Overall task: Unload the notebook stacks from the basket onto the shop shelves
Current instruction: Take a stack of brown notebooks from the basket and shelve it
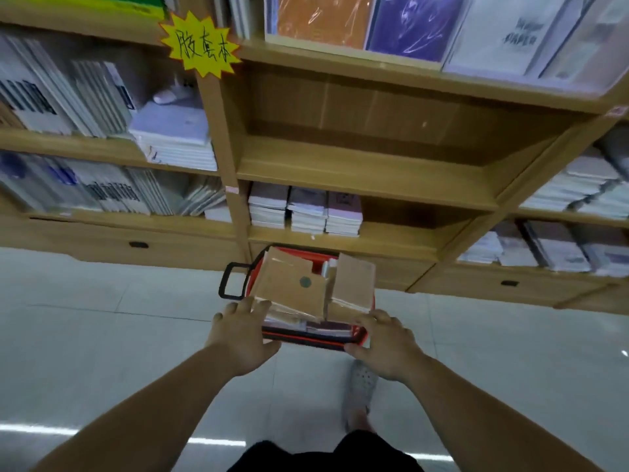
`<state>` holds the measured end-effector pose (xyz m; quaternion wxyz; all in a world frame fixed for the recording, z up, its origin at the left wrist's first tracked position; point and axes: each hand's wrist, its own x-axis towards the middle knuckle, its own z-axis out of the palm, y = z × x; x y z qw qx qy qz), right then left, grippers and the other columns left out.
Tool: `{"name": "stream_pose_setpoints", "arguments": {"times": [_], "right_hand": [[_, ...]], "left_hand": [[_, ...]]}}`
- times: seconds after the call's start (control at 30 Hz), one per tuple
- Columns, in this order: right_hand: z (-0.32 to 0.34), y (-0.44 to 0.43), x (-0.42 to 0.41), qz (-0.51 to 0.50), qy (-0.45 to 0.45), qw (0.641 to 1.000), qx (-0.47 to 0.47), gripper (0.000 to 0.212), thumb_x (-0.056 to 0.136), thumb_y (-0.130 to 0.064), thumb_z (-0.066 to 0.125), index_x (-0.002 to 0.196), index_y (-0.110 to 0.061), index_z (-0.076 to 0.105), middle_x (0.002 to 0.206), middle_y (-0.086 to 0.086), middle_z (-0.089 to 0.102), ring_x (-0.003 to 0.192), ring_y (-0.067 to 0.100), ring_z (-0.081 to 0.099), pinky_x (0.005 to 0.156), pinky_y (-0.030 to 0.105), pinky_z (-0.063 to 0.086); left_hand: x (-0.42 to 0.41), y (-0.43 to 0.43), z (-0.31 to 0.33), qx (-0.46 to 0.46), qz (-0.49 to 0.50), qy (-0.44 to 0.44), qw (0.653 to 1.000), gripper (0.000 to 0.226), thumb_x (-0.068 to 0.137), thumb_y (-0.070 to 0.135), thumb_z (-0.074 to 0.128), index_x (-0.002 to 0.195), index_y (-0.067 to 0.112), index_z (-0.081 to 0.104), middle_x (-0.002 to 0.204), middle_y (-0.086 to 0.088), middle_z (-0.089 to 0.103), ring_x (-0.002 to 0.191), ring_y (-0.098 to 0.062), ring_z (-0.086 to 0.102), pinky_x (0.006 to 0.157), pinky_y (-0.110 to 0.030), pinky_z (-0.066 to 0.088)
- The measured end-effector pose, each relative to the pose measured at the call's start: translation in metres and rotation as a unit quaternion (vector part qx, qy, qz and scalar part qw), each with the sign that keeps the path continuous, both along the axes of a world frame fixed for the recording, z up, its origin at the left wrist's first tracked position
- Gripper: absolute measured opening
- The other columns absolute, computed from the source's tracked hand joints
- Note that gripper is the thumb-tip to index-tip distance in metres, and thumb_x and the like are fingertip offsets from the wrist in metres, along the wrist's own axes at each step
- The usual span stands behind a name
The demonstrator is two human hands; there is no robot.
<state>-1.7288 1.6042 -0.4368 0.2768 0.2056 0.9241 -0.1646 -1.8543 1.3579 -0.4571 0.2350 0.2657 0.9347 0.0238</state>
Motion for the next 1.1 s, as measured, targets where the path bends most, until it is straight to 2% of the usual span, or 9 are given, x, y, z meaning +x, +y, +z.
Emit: {"name": "stream_pose_setpoints", "arguments": {"times": [0.17, 0.27, 0.37, 0.6, 0.7, 0.77, 0.9, 1.03, 1.1], "right_hand": [[-0.025, 0.067, -0.099, 0.114, -0.034, 0.992, -0.035, 0.071, 0.09, -0.071, 0.052, 0.148, -0.032, 0.04, 0.154, 0.001, 0.037, 0.137, 0.029, 0.041, 0.107, 0.043, 0.04], [-0.034, 0.099, -0.147, 0.187, -0.071, 0.978, -0.064, 0.078, 0.09, -0.075, 0.049, 0.153, -0.03, 0.035, 0.158, 0.003, 0.031, 0.14, 0.031, 0.036, 0.11, 0.046, 0.037], [-0.046, 0.117, -0.19, 0.244, -0.085, 0.964, -0.056, 0.072, 0.095, -0.067, 0.049, 0.155, -0.031, 0.033, 0.163, 0.002, 0.026, 0.143, 0.032, 0.033, 0.112, 0.046, 0.036], [-0.085, 0.122, -0.254, 0.301, -0.092, 0.948, -0.045, 0.074, 0.093, -0.068, 0.049, 0.156, -0.033, 0.03, 0.161, -0.001, 0.028, 0.145, 0.027, 0.033, 0.114, 0.044, 0.035], [-0.11, 0.125, -0.269, 0.288, -0.101, 0.95, -0.066, 0.07, 0.094, -0.065, 0.051, 0.154, -0.034, 0.034, 0.159, -0.002, 0.03, 0.142, 0.025, 0.036, 0.111, 0.042, 0.038], [-0.126, 0.13, -0.276, 0.272, -0.11, 0.951, -0.1, 0.069, 0.094, -0.063, 0.054, 0.154, -0.034, 0.034, 0.157, -0.003, 0.031, 0.141, 0.023, 0.038, 0.111, 0.042, 0.039], [-0.164, 0.14, -0.294, 0.304, -0.116, 0.937, -0.129, 0.069, 0.092, -0.062, 0.057, 0.152, -0.035, 0.037, 0.155, -0.006, 0.035, 0.141, 0.018, 0.038, 0.113, 0.04, 0.039], [-0.206, 0.144, -0.319, 0.323, -0.105, 0.927, -0.159, 0.063, 0.095, -0.053, 0.062, 0.151, -0.036, 0.04, 0.151, -0.008, 0.04, 0.13, 0.013, 0.045, 0.102, 0.028, 0.039], [-0.227, 0.145, -0.329, 0.347, -0.094, 0.917, -0.176, 0.064, 0.096, -0.051, 0.062, 0.153, -0.035, 0.038, 0.155, -0.008, 0.038, 0.135, 0.013, 0.043, 0.105, 0.027, 0.037]], "left_hand": [[-0.036, 0.043, -0.026, -0.008, 0.136, -0.024, 0.99, 0.082, 0.083, 0.068, 0.053, 0.152, 0.032, 0.027, 0.151, -0.003, 0.041, 0.135, -0.028, 0.042, 0.109, -0.046, 0.04], [-0.045, 0.07, -0.037, -0.006, 0.212, -0.046, 0.976, 0.084, 0.081, 0.072, 0.05, 0.152, 0.033, 0.028, 0.151, -0.004, 0.042, 0.134, -0.029, 0.043, 0.108, -0.046, 0.041], [-0.049, 0.093, -0.045, 0.009, 0.269, -0.059, 0.961, 0.087, 0.079, 0.074, 0.049, 0.153, 0.033, 0.03, 0.146, -0.003, 0.046, 0.131, -0.029, 0.046, 0.105, -0.046, 0.044], [-0.067, 0.112, -0.092, 0.035, 0.353, -0.109, 0.929, 0.092, 0.079, 0.075, 0.053, 0.155, 0.033, 0.025, 0.155, -0.004, 0.039, 0.136, -0.031, 0.042, 0.11, -0.048, 0.041], [-0.076, 0.119, -0.115, 0.037, 0.387, -0.13, 0.912, 0.09, 0.08, 0.072, 0.056, 0.155, 0.035, 0.023, 0.154, -0.004, 0.04, 0.135, -0.031, 0.044, 0.108, -0.05, 0.042], [-0.077, 0.127, -0.127, 0.045, 0.418, -0.138, 0.897, 0.088, 0.081, 0.07, 0.056, 0.154, 0.035, 0.024, 0.153, -0.005, 0.041, 0.134, -0.031, 0.044, 0.108, -0.05, 0.043], [-0.075, 0.149, -0.156, 0.06, 0.496, -0.139, 0.855, 0.089, 0.084, 0.068, 0.056, 0.157, 0.034, 0.02, 0.158, -0.004, 0.036, 0.139, -0.031, 0.04, 0.11, -0.048, 0.041], [-0.069, 0.179, -0.196, 0.065, 0.569, -0.133, 0.809, 0.09, 0.085, 0.068, 0.058, 0.158, 0.036, 0.017, 0.162, -0.004, 0.03, 0.142, -0.031, 0.038, 0.113, -0.048, 0.041], [-0.065, 0.193, -0.221, 0.101, 0.611, -0.127, 0.775, 0.092, 0.084, 0.07, 0.059, 0.158, 0.039, 0.013, 0.164, -0.003, 0.024, 0.145, -0.031, 0.035, 0.114, -0.049, 0.039]]}}
